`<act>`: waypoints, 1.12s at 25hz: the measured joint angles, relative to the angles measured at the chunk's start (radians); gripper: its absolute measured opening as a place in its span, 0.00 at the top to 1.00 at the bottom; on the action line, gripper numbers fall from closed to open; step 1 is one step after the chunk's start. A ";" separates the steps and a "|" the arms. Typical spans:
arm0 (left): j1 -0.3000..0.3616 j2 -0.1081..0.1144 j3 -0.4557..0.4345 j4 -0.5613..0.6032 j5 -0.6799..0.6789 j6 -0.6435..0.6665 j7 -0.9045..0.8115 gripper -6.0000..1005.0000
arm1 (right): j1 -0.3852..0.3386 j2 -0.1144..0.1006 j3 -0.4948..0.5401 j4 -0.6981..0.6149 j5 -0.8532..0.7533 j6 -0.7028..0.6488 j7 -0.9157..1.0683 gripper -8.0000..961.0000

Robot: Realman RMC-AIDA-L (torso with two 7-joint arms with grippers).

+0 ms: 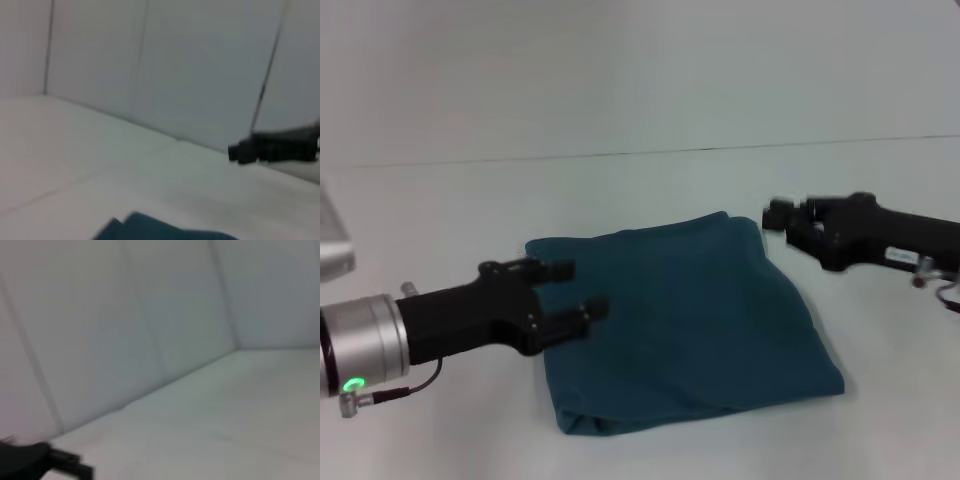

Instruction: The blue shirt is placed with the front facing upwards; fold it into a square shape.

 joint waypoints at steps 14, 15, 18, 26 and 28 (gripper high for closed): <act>-0.161 0.008 -0.061 -0.026 0.307 0.095 -0.250 0.12 | 0.005 0.008 -0.059 -0.466 -0.391 -0.311 0.309 0.51; -0.165 0.003 -0.068 -0.026 0.310 0.092 -0.247 0.12 | -0.002 0.009 -0.063 -0.463 -0.393 -0.300 0.305 0.45; -0.172 -0.002 -0.076 -0.027 0.314 0.088 -0.246 0.12 | -0.009 0.010 -0.070 -0.460 -0.399 -0.287 0.300 0.27; -0.183 -0.018 -0.080 -0.028 0.328 0.073 -0.246 0.12 | -0.028 0.013 -0.094 -0.438 -0.403 -0.245 0.277 0.03; -0.183 -0.020 -0.080 -0.029 0.329 0.072 -0.246 0.12 | -0.031 0.013 -0.094 -0.437 -0.403 -0.241 0.272 0.03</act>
